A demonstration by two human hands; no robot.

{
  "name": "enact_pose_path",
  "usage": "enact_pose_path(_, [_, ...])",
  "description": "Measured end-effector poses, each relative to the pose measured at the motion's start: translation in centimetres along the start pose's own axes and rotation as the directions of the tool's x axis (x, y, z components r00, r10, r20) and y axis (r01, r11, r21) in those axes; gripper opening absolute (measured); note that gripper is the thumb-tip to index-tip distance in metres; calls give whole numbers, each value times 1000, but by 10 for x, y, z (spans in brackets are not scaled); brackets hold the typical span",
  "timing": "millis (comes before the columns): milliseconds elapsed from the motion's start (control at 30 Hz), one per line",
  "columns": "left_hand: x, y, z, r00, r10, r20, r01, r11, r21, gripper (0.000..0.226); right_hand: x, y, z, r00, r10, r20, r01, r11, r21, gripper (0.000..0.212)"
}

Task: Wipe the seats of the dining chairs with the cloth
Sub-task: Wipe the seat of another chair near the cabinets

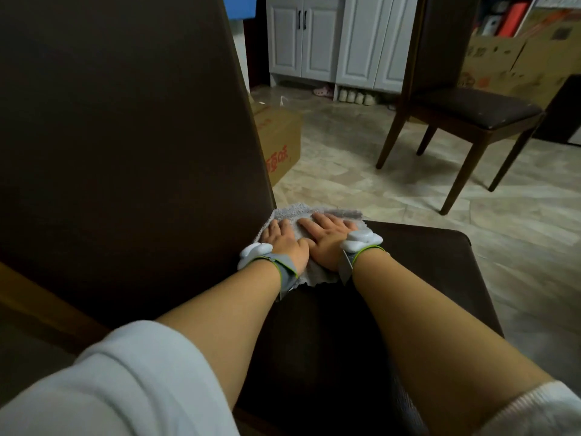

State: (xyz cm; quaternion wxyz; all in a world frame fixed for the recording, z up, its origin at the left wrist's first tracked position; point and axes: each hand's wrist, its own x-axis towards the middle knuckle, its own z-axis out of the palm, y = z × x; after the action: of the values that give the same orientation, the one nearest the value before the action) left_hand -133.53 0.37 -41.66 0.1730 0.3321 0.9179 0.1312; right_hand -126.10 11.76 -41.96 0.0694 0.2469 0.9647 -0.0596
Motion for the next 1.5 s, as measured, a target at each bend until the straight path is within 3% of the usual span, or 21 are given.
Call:
enact_pose_path(133, [-1, -3, 6, 998, 30, -54, -31, 999, -21, 66, 9, -1, -14, 1000, -27, -11, 28, 998, 48, 50])
enact_pose_path(333, [2, -1, 4, 998, 22, -53, -27, 994, -107, 69, 53, -17, -25, 996, 87, 32, -92, 905, 416, 33])
enact_pose_path(600, [11, -6, 13, 995, 27, -96, -44, 983, -176, 82, 78, -52, -17, 992, 90, -88, -39, 883, 467, 28])
enact_pose_path(700, [9, -5, 14, 994, 32, -102, -49, 983, -174, 82, 71, -53, -20, 985, 75, -152, -2, 902, 432, 36])
enact_pose_path(900, [4, 1, 8, 997, 17, -79, -25, 995, -99, 80, 58, -35, -20, 998, 66, -10, -58, 938, 341, 46])
enact_pose_path(1033, [-5, 13, 0, 999, 36, -2, -36, 996, 79, 91, 21, 2, -25, 998, 4, 57, -7, 999, 50, 45])
enact_pose_path(1200, [2, 46, 9, 989, 146, 17, -145, 948, 283, 94, 8, 45, -23, 977, 15, 213, 39, 968, -247, 63])
enact_pose_path(1400, [9, 124, 37, 923, 378, 70, -379, 867, 324, 74, -38, 130, -26, 981, 120, 153, -88, 976, -202, 53])
enact_pose_path(1500, [18, 162, 54, 907, 406, 108, -420, 865, 273, 55, -60, 167, -25, 987, 127, 95, -107, 975, -194, 51])
